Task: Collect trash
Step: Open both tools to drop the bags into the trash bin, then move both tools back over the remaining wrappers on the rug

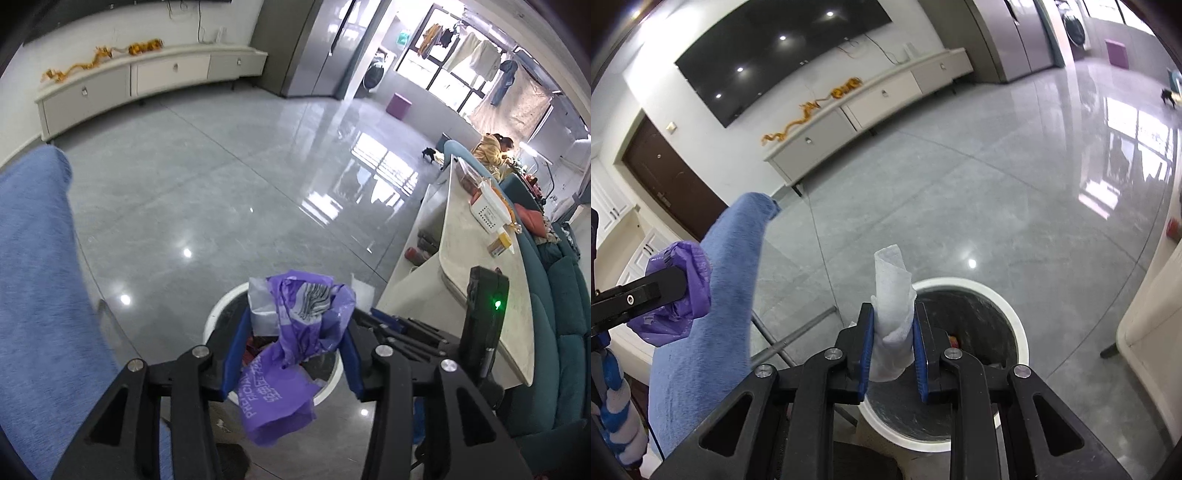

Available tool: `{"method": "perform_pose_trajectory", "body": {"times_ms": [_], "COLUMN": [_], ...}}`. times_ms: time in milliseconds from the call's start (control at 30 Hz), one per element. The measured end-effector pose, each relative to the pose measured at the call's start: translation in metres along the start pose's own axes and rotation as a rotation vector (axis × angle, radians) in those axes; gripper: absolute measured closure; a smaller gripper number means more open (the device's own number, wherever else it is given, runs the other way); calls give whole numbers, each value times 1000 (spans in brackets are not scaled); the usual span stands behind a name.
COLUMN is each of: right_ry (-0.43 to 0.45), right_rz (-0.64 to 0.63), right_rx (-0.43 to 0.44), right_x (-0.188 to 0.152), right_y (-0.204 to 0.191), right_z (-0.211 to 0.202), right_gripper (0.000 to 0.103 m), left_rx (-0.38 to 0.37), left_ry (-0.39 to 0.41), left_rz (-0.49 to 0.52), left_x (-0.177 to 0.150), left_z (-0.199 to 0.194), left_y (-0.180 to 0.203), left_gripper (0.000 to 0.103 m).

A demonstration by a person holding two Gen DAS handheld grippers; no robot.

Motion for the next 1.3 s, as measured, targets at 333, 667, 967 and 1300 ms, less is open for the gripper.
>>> {"method": "perform_pose_trajectory", "body": {"times_ms": [333,667,967,1300], "right_ry": [-53,-22,68,215], "right_rz": [55,51,-31,-223], "right_rx": [-37,-58,-54,37], "right_x": [-19,-10,26,86], "right_y": [23,12,-29,-134], "right_z": [15,-4,-43,-94], "right_gripper": [64,64,63,62], "left_rx": [-17,36,129,267], "left_ry": [-56,65,337,621], "left_rz": [-20,-27,-66,-197], "left_x": [-5,10,43,56], "left_z": [29,-18,-140,-317], "left_y": [-3,-27,-80,-178], "left_gripper": [43,43,43,43]}}
Point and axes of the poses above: each gripper's, at about its wrist camera, not at the fingertips, and z roughly the way its jaws point, y to its right, x to its top, the point moved 9 cm from there along z, roughly the way its jaws point, and after that the axes turned 15 degrees about -z, right-handed, at the moved point
